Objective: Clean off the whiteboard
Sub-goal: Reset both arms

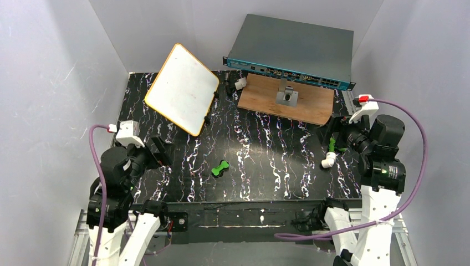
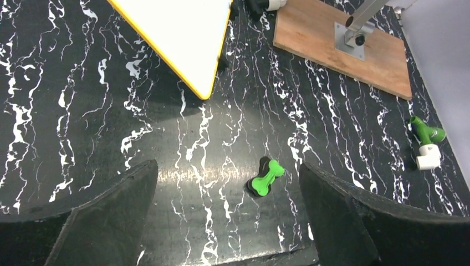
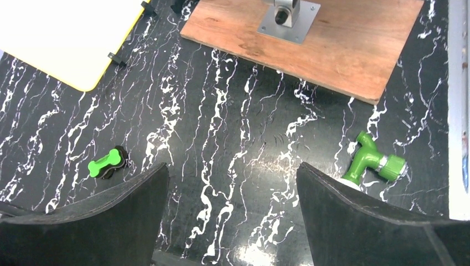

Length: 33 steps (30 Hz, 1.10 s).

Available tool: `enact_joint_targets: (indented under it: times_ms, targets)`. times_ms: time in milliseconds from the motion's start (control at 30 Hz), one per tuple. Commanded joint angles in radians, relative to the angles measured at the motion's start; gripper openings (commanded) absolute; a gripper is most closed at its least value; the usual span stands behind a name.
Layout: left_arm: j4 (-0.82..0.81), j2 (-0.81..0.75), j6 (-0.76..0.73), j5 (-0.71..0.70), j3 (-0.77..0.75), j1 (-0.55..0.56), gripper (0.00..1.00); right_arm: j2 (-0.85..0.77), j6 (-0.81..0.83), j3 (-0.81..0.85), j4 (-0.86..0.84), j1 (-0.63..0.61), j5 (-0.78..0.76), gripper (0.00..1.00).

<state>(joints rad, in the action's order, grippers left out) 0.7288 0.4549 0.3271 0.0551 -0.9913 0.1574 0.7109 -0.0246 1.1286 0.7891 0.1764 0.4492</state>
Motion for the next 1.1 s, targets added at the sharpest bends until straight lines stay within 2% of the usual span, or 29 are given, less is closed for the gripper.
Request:
enact_joint_targets:
  times_ms: [0, 433, 600, 833, 1067]
  targets:
    - [0.107, -0.037, -0.038, -0.025, -0.038, 0.023, 0.98, -0.001, -0.067, -0.012, 0.002, 0.006, -0.034, 0.90]
    - [0.159, -0.085, -0.052, -0.081, -0.070, 0.059, 0.98, 0.008, -0.098, -0.029, -0.034, 0.045, 0.053, 0.90]
    - [0.146, -0.120, -0.054, -0.078, -0.040, 0.060, 0.98, 0.007, -0.119, -0.026, -0.029, 0.055, 0.059, 0.90]
    - [0.142, -0.172, -0.046, -0.103, 0.002, 0.060, 0.98, 0.011, -0.119, -0.011, -0.015, 0.067, 0.166, 0.90]
    - [0.127, -0.171, -0.033, -0.090, 0.011, 0.061, 0.98, 0.012, -0.108, 0.001, -0.008, 0.071, 0.144, 0.90]
